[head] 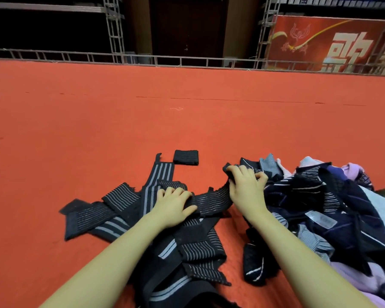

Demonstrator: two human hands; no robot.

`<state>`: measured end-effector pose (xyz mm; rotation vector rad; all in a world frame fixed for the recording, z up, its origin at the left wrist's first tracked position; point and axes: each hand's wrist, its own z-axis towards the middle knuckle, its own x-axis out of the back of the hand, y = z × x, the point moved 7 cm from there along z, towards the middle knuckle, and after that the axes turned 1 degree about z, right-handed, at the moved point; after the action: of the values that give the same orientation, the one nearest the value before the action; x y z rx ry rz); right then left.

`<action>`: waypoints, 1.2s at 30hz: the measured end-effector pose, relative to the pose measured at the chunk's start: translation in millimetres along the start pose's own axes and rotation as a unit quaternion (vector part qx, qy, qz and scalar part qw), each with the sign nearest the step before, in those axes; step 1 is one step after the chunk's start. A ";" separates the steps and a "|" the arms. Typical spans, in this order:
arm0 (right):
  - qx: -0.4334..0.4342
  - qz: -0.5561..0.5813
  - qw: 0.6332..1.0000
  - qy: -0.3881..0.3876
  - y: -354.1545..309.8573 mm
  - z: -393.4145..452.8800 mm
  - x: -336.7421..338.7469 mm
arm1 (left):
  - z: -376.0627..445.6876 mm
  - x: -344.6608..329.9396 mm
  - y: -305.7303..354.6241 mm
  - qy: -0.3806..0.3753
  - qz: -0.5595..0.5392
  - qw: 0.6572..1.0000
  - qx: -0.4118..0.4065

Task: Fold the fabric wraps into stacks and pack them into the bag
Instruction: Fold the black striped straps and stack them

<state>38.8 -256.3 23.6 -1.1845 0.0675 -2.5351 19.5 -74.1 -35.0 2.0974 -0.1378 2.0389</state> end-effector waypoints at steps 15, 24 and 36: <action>0.036 0.016 0.999 -0.011 -26.8 -26.6 -7.5 | -29.1 -2.2 -32.9 0.120 0.079 0.978 0.152; 0.041 0.049 0.994 -0.084 -52.6 -36.3 -29.7 | -46.6 -4.6 -51.9 0.191 0.031 0.962 0.194; -0.004 0.042 0.995 -0.090 -52.5 -44.8 -41.1 | -52.3 12.7 -71.8 0.285 -0.065 0.935 0.201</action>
<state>14.5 -198.0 -26.1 -1.3772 0.0827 -2.3475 -15.7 8.2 -27.5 1.5359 0.5350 2.6535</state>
